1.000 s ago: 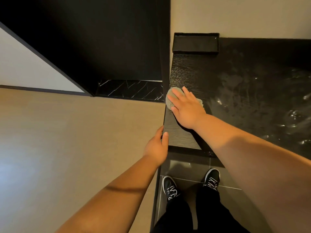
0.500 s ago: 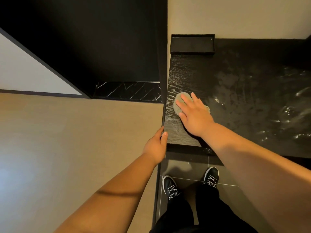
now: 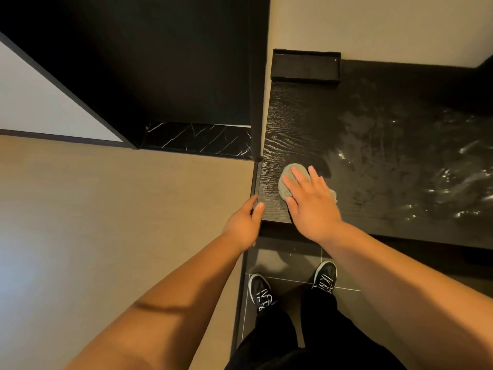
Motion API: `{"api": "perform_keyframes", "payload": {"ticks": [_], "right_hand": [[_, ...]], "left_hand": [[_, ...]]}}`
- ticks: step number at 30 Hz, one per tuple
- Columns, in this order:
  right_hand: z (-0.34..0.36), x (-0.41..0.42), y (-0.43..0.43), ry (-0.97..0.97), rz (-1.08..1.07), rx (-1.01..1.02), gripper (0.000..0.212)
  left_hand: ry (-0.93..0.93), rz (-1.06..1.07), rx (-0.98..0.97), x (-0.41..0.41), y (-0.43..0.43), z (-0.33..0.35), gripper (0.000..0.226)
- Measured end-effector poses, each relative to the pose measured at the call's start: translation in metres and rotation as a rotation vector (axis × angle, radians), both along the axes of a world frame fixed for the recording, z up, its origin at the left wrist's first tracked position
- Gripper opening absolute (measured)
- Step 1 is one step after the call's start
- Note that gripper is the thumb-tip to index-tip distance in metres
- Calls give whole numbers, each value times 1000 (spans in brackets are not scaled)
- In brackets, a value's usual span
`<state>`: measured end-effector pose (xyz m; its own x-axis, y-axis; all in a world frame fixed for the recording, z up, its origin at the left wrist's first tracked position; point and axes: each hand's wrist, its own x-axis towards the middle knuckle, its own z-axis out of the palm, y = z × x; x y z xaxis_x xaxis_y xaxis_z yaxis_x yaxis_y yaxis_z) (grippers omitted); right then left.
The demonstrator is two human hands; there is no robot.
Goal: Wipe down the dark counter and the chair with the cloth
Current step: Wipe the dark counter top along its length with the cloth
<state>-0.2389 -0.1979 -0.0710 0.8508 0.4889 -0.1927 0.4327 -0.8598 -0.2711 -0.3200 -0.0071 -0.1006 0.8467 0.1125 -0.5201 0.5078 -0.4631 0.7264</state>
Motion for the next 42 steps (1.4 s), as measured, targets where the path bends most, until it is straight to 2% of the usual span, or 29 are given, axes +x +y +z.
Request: {"api": "perform_keyframes", "payload": {"ticks": [3, 6, 10, 13, 17, 22, 26, 29, 33, 36, 39, 42], "right_hand": [[5, -24, 23, 11, 31, -14, 56], [2, -38, 23, 42, 208, 27, 55], [1, -13, -3, 74, 355, 17, 56], [2, 1, -17, 57, 237, -13, 57], [3, -15, 13, 35, 78, -14, 57], [-5, -40, 20, 4, 298, 72, 53], [-7, -22, -15, 53, 429, 40, 52], [-4, -14, -35, 12, 400, -4, 54], [-4, -34, -8, -52, 254, 32, 54], [-17, -51, 8, -84, 356, 48, 56], [-21, -37, -15, -85, 487, 43, 57], [-14, -19, -56, -43, 383, 22, 53]], "left_hand": [[19, -16, -8, -1, 4, -8, 84], [5, -23, -14, -8, 6, -3, 77], [12, -33, 88, -11, 13, 3, 64], [-20, -84, 166, -4, 17, 12, 68], [-52, -143, 206, 0, 20, 18, 67], [-70, -183, 145, -5, 21, 23, 62], [-28, -210, 179, -10, 26, 29, 71], [-14, -278, 217, -9, 27, 38, 82], [-8, -438, 278, 1, 30, 40, 94], [-11, -438, 253, 0, 29, 37, 97], [2, -431, 259, -2, 27, 33, 101], [-32, -438, 338, 3, 24, 32, 99]]}}
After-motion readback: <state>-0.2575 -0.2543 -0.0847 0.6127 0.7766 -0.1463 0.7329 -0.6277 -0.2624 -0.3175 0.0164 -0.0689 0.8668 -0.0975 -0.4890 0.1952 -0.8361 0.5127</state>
